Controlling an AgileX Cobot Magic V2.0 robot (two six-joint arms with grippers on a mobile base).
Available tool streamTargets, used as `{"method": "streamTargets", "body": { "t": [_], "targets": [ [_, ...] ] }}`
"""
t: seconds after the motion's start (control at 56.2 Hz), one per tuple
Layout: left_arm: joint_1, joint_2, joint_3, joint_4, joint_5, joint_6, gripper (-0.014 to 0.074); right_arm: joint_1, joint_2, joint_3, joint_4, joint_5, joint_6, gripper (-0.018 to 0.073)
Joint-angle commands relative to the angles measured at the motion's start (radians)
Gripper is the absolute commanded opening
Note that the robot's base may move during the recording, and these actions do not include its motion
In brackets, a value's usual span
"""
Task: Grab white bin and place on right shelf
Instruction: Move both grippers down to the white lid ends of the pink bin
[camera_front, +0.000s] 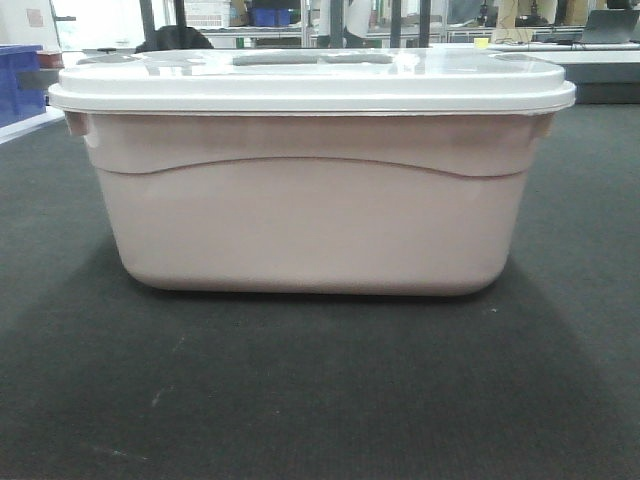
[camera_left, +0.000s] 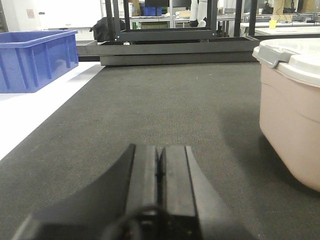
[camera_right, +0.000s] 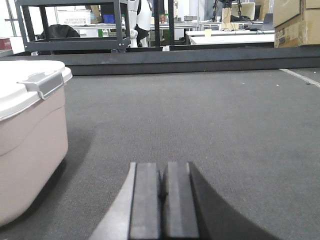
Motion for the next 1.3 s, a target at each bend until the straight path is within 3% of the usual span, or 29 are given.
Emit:
{"method": "streamTargets", "body": {
  "t": [0.0, 0.587, 0.73, 0.872, 0.979, 1.068, 1.281],
  "targets": [
    [0.001, -0.003, 0.013, -0.006, -0.084, 0.001, -0.0127, -0.002, -0.01, -0.015, -0.009, -0.095, 0.001, 0.0069],
    [0.001, -0.001, 0.013, -0.006, -0.089, 0.001, -0.0127, -0.002, -0.01, -0.015, -0.009, -0.101, 0.001, 0.0069],
    [0.001, 0.001, 0.013, -0.066, -0.111, -0.001, -0.0127, -0.002, -0.01, -0.015, -0.009, -0.11, 0.001, 0.0069],
    [0.003, 0.003, 0.013, -0.066, -0.177, -0.001, -0.0127, -0.002, -0.01, -0.015, -0.007, -0.172, 0.001, 0.0069],
    [0.003, 0.003, -0.032, -0.066, -0.246, -0.001, -0.0127, -0.002, -0.01, -0.039, 0.003, -0.299, 0.001, 0.0069],
    [0.003, 0.018, -0.133, -0.066, -0.183, -0.001, -0.0127, -0.002, -0.01, -0.121, 0.004, -0.299, 0.001, 0.0069],
    [0.003, 0.185, -0.448, -0.034, 0.072, -0.001, -0.0113, -0.002, 0.073, -0.394, 0.004, -0.121, 0.001, 0.0071]
  ]
}}
